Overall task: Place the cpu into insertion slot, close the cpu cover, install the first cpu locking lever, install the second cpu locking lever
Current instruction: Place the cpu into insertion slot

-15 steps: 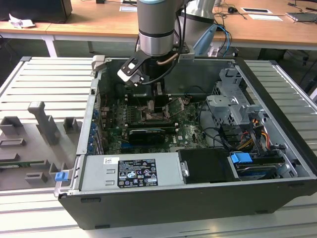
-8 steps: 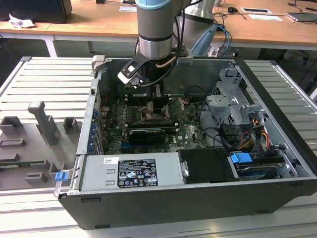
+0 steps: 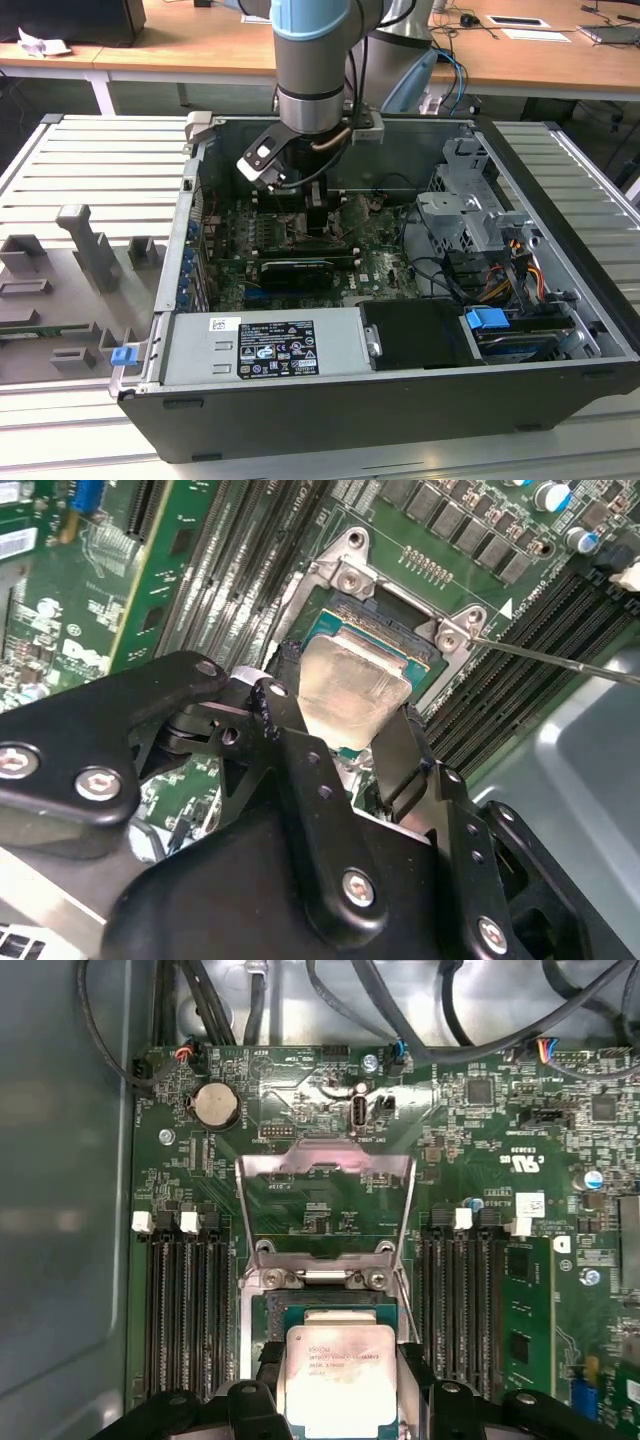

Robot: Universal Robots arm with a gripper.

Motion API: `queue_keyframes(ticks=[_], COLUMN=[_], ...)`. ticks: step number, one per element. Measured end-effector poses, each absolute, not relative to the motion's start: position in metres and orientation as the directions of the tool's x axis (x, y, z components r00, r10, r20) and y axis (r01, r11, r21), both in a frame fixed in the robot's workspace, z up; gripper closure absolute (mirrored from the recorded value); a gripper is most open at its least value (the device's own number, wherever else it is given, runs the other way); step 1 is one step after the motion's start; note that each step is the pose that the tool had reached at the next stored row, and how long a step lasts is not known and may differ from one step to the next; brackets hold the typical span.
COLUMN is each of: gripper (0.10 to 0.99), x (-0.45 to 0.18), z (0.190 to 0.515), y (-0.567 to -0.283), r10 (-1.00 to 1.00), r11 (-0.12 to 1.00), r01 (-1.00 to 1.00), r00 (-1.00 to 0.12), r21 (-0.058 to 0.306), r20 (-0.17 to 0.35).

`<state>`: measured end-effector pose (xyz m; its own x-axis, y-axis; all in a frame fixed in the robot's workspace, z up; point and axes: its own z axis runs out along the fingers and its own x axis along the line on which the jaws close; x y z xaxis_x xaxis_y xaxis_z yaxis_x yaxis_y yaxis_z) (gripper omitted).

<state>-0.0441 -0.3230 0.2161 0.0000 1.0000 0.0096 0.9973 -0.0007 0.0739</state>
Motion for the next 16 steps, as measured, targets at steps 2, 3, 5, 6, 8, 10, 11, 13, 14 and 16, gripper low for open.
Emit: queue_keyframes(ticks=[2, 3, 5, 6, 8, 10, 11, 13, 14, 16], gripper=[0.557, 0.557, 0.557, 0.557, 0.557, 0.557, 0.545, 0.478, 0.478, 0.478], x=[-0.044, -0.044, -0.044, -0.044, -0.044, -0.044, -0.044, -0.044, -0.044, -0.044], z=[0.211, 0.209, 0.207, 0.207, 0.204, 0.203, 0.203, 0.203, 0.203, 0.203], y=[-0.320, -0.320, -0.320, -0.320, -0.320, -0.320, -0.320, -0.319, -0.318, -0.316], r10=[1.000, 1.000, 1.000, 1.000, 1.000, 1.000, 1.000, 1.000, 1.000, 1.000], r11=[-0.001, -0.003, -0.005, -0.005, -0.005, -0.005, -0.005, -0.005, -0.005, -0.007], r01=[0.997, 0.997, 0.997, 0.997, 0.997, 0.997, 0.997, 0.997, 0.997, 0.997], r00=[0.001, 0.003, 0.004, 0.004, 0.004, 0.004, 0.004, 0.005, 0.005, 0.006], r21=[0.074, 0.074, 0.074, 0.074, 0.074, 0.074, 0.074, 0.074, 0.074, 0.074], r20=[0.010, 0.010, 0.010, 0.010, 0.010, 0.010, 0.010, 0.010, 0.010, 0.010])
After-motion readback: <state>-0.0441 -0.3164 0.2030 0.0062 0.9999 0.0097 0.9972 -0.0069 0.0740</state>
